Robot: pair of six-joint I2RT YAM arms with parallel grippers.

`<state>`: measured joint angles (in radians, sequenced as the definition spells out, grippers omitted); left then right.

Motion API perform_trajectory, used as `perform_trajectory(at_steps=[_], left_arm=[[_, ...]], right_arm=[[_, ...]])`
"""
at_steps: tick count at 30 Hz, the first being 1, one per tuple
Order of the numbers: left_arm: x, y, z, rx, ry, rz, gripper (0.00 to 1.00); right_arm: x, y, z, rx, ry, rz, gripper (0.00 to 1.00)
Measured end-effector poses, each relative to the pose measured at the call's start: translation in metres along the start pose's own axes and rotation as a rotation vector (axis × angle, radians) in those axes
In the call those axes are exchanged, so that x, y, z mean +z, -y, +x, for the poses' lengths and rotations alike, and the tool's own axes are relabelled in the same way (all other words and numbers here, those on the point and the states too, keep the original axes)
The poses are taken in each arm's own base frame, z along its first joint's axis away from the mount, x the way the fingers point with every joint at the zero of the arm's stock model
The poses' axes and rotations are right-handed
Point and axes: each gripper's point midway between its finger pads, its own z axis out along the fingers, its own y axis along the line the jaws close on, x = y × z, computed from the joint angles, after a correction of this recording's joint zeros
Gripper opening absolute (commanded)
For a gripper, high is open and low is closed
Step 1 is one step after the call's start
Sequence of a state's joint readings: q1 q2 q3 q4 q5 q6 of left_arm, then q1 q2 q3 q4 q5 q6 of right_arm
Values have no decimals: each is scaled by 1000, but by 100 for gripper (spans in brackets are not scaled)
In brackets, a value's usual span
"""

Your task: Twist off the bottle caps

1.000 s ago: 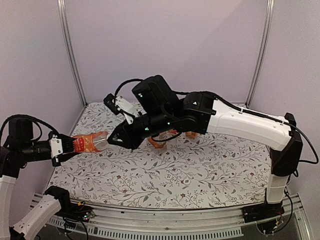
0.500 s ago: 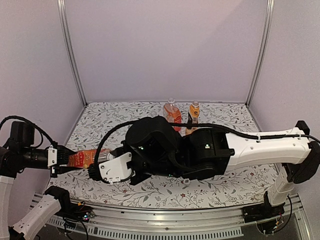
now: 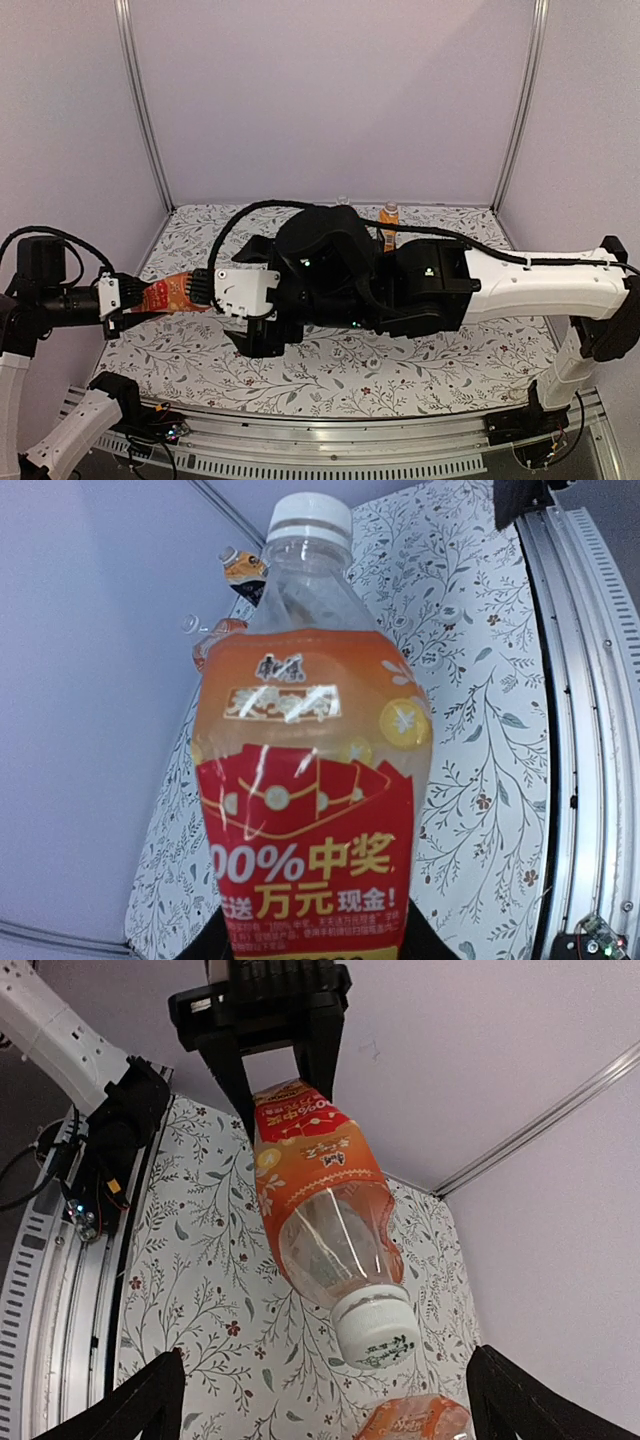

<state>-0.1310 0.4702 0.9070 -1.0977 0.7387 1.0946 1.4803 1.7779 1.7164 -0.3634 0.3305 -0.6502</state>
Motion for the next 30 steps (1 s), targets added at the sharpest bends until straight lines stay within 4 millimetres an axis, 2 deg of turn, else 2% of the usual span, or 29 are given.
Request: perform_trajectory(at_steps=[3,5,8,10,15,20,23,27,30], left_arm=[[0,-13,5,15,-23,-73,11],[0,-21,7,34,-35,-130,11],[0,-30,11,52,-48,-182,11],[1,-34,12,54,-54,-198,11],[-1,-42,11,64,-52,-228,13],[-1,-43,11,64,-58,-234,13],[-1,-43,12,64,-61,-236,13],[-1,-43,12,64,-60,-235,13],[-1,-42,11,64,-53,-231,13]], right_arm=[[-9,30,-4,281,68,-49,98],[-12,51,-6,481,115,-90,93],[-11,74,-1,759,139,-138,88],[-7,81,1,896,139,-167,85],[11,70,-2,1102,103,-253,69],[30,59,2,1254,43,-308,49],[37,57,8,1301,16,-321,48],[43,55,12,1342,-4,-331,58],[46,56,11,1365,-4,-333,54]])
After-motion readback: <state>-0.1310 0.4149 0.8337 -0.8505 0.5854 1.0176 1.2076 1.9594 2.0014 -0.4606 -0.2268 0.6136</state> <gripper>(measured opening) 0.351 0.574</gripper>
